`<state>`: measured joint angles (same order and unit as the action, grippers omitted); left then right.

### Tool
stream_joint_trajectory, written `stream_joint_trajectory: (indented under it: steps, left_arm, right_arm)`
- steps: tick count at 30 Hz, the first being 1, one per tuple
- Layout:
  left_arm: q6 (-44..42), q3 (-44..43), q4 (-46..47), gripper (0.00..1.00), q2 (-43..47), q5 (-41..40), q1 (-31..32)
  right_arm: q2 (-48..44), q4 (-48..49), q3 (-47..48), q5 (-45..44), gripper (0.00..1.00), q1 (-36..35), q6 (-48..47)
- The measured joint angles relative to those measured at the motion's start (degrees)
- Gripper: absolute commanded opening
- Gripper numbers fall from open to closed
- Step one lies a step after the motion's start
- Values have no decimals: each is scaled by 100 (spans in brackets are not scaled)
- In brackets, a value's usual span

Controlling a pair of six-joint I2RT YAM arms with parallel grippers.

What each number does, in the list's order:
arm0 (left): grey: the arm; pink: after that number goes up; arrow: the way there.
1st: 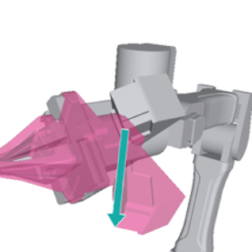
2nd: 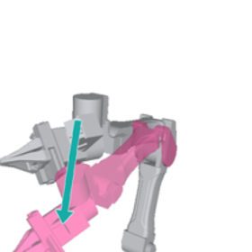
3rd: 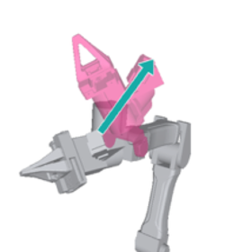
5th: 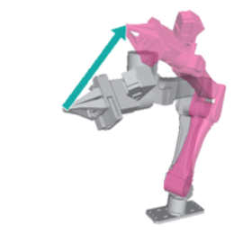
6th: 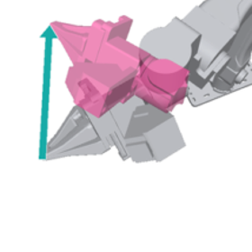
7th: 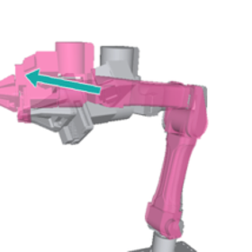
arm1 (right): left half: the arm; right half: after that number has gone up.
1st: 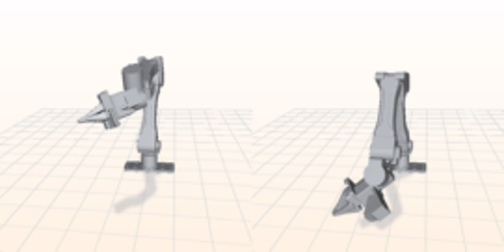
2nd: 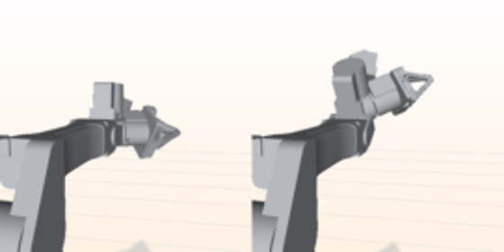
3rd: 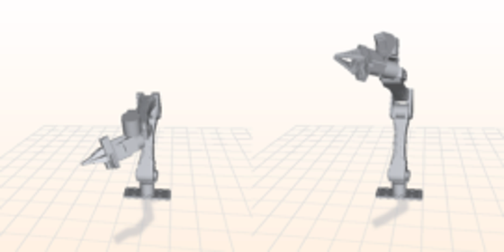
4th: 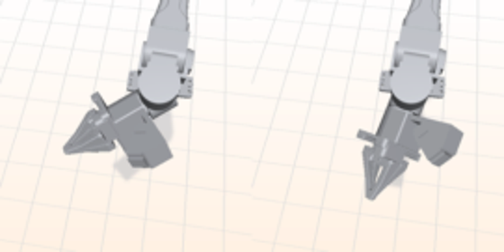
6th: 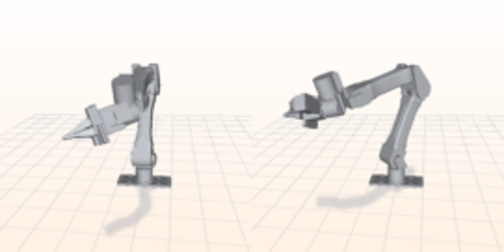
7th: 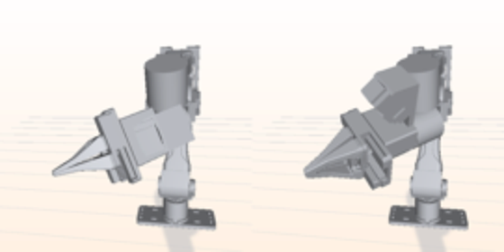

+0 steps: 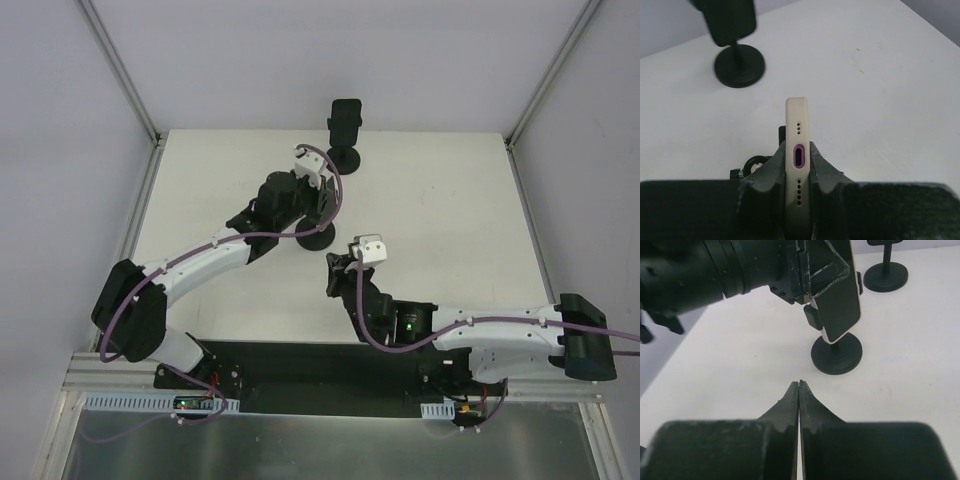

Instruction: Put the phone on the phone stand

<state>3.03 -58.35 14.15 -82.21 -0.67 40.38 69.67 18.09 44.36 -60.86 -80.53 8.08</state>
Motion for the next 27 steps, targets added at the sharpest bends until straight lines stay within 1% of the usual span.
stream_joint_trajectory:
  steps: [2, 4, 8, 9, 10, 12, 13, 15, 16, 18, 19, 21, 22, 24, 27]
  left_arm:
    - [-11, -42, 415, 0, -227, -361, -201]
    - [-11, 9, 566, 0, -221, -566, -313]
    - [-66, 269, 745, 0, -24, -691, -328]
    - [-87, 352, 748, 0, 68, -664, -321]
    - [-105, 433, 734, 0, 179, -577, -321]
    - [-142, 570, 621, 0, 413, -367, -326]
    - [-188, 640, 555, 0, 560, -229, -326]
    - [-352, 798, 284, 0, 916, 219, -361]
    - [-439, 848, 155, 0, 1047, 385, -387]
    - [-715, 872, -260, 0, 1294, 949, -463]
    - [-883, 866, -483, 0, 1394, 1235, -505]
    - [-1235, 789, -960, 0, 1539, 1790, -581]
    - [-1386, 756, -1137, 0, 1591, 2050, -640]
    - [-1604, 743, -1373, 0, 1690, 2505, -745]
    - [-1899, 743, -1692, 0, 1840, 3217, -938]
  right_arm:
    - [-133, 273, 0, -35, 0, -173, 33]
    - [-205, 424, 0, -92, 0, -146, 48]
    - [-330, 553, -28, -146, 2, -83, -81]
    - [-402, 597, -66, -96, 5, -31, -195]
    - [-498, 640, -116, -9, 12, 37, -334]
    - [-748, 664, -238, 345, 20, 319, -601]
    - [-879, 660, -293, 610, 26, 540, -737]
    - [-1137, 568, -378, 1353, 33, 1113, -909]
    - [-1257, 474, -400, 1779, 41, 1469, -962]
    - [-1443, 348, -437, 2715, 52, 2175, -1012]
    - [-1499, 286, -459, 3156, 63, 2500, -1043]
    - [-1521, 170, -474, 3976, 73, 2944, -1097]
    - [-1471, 116, -474, 4441, 80, 3110, -1176]
    - [-1283, 79, -472, 5351, 84, 3274, -1340]
    - [-870, -46, -439, 6317, 87, 3303, -1506]
